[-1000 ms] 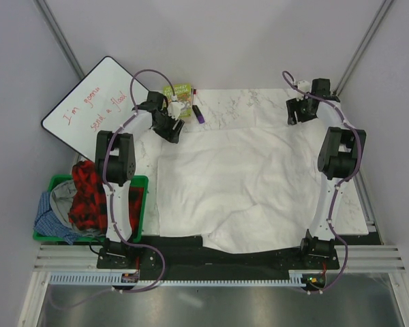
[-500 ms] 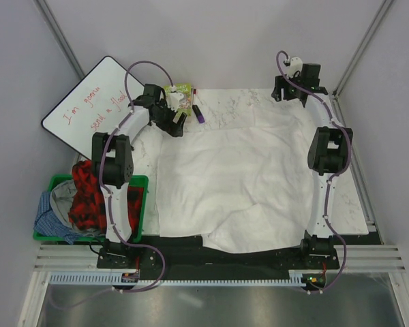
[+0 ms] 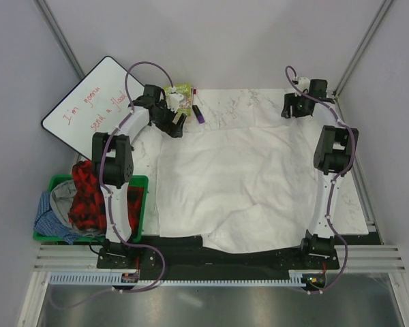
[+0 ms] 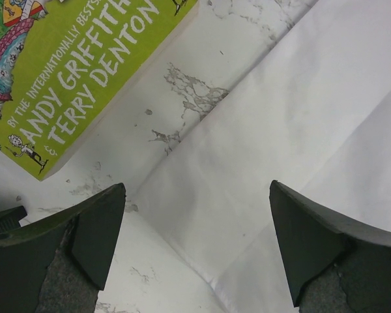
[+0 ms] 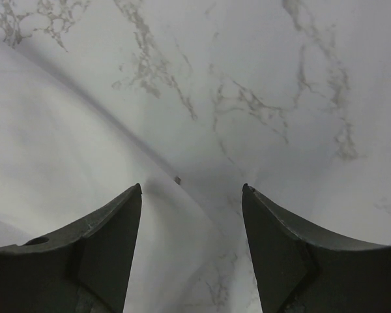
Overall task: Fold and stack the long sleeve shirts
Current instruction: Fold the shirt
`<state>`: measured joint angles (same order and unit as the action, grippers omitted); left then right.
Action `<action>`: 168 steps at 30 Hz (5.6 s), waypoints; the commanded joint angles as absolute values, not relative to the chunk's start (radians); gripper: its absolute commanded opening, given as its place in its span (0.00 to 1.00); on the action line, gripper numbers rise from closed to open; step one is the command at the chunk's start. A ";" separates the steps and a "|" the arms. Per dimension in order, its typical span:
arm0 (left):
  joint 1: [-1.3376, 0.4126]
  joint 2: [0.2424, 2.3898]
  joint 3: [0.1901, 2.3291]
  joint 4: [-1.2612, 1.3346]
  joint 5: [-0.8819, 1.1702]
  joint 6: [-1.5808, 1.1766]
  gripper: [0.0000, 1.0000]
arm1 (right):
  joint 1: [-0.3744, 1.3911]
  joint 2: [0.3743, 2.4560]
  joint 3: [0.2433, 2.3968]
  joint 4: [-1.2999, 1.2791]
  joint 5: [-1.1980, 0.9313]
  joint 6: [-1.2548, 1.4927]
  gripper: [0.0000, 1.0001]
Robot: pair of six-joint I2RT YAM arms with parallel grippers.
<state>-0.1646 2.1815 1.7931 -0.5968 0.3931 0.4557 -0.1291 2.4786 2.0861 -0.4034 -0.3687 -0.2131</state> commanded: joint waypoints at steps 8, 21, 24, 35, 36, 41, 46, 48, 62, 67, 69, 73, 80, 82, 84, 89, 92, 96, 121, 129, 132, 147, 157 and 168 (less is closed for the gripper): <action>-0.160 2.217 1.812 -0.598 0.374 0.474 0.98 | -0.222 2.361 2.100 -0.569 -0.586 -0.112 0.68; -0.156 2.267 1.873 -0.623 0.364 0.485 0.95 | -0.222 2.456 2.175 -0.580 -0.683 -0.011 0.47; -0.150 2.269 1.873 -0.632 0.367 0.495 0.91 | -0.222 2.462 2.174 -0.583 -0.670 -0.023 0.41; -0.138 2.292 1.875 -0.655 0.351 0.515 0.77 | -0.222 2.447 2.168 -0.603 -0.604 -0.064 0.48; -0.138 2.292 1.873 -0.653 0.351 0.514 0.77 | -0.222 2.448 2.169 -0.603 -0.594 -0.064 0.48; -0.135 2.293 1.878 -0.653 0.351 0.509 0.78 | -0.221 2.465 2.186 -0.615 -0.568 -0.072 0.47; -0.132 2.292 1.878 -0.655 0.341 0.509 0.78 | -0.207 2.470 2.198 -0.643 -0.564 -0.098 0.32; -0.132 2.292 1.878 -0.655 0.344 0.511 0.77 | -0.206 2.465 2.203 -0.647 -0.574 -0.101 0.24; -0.129 2.284 1.904 -0.690 0.374 0.545 0.55 | -0.206 2.416 2.187 -0.629 -0.595 -0.109 0.00; -0.129 2.322 1.977 -0.692 0.348 0.534 0.65 | -0.206 2.419 2.184 -0.629 -0.597 -0.112 0.00; -0.127 2.333 2.008 -0.695 0.360 0.543 0.61 | -0.206 2.419 2.184 -0.629 -0.598 -0.112 0.00; -0.130 2.355 2.031 -0.722 0.368 0.557 0.55 | -0.207 2.421 2.187 -0.630 -0.598 -0.113 0.00; -0.130 2.362 1.988 -0.742 0.399 0.589 0.51 | -0.207 2.421 2.189 -0.629 -0.597 -0.121 0.00; -0.132 2.368 1.994 -0.744 0.390 0.592 0.45 | -0.206 2.419 2.189 -0.629 -0.595 -0.123 0.00; -0.132 2.382 2.005 -0.742 0.368 0.592 0.40 | -0.206 2.421 2.189 -0.629 -0.594 -0.124 0.00; -0.136 2.388 2.011 -0.747 0.357 0.624 0.28 | -0.206 2.431 2.206 -0.627 -0.589 -0.121 0.00; -0.137 2.381 2.019 -0.746 0.377 0.621 0.13 | -0.206 2.447 2.235 -0.626 -0.588 -0.112 0.00; -0.137 2.353 2.048 -0.746 0.396 0.597 0.02 | -0.207 2.453 2.289 -0.611 -0.601 -0.075 0.00; -0.137 1.867 1.537 -0.640 0.446 0.775 0.02 | -0.253 2.092 1.890 -0.736 -0.663 -0.307 0.00; -0.137 1.737 1.387 -0.609 0.468 0.799 0.02 | -0.262 1.970 1.743 -0.807 -0.657 -0.403 0.00; -0.137 1.712 1.355 -0.611 0.471 0.808 0.02 | -0.268 1.927 1.688 -0.825 -0.647 -0.436 0.00; -0.181 1.598 1.128 -0.589 0.420 0.917 0.04 | -0.298 1.849 1.525 -0.933 -0.609 -0.595 0.00; -0.229 1.625 1.071 -0.568 0.316 0.928 0.46 | -0.296 1.922 1.497 -1.038 -0.591 -0.696 0.21; -0.216 1.652 1.284 -0.646 0.339 0.788 0.59 | -0.321 2.008 1.759 -1.137 -0.627 -0.640 0.39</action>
<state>-0.2169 1.6344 1.1870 -0.6300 0.3347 0.8558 -0.3256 1.9484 1.6779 -1.1133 -0.5884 -0.6716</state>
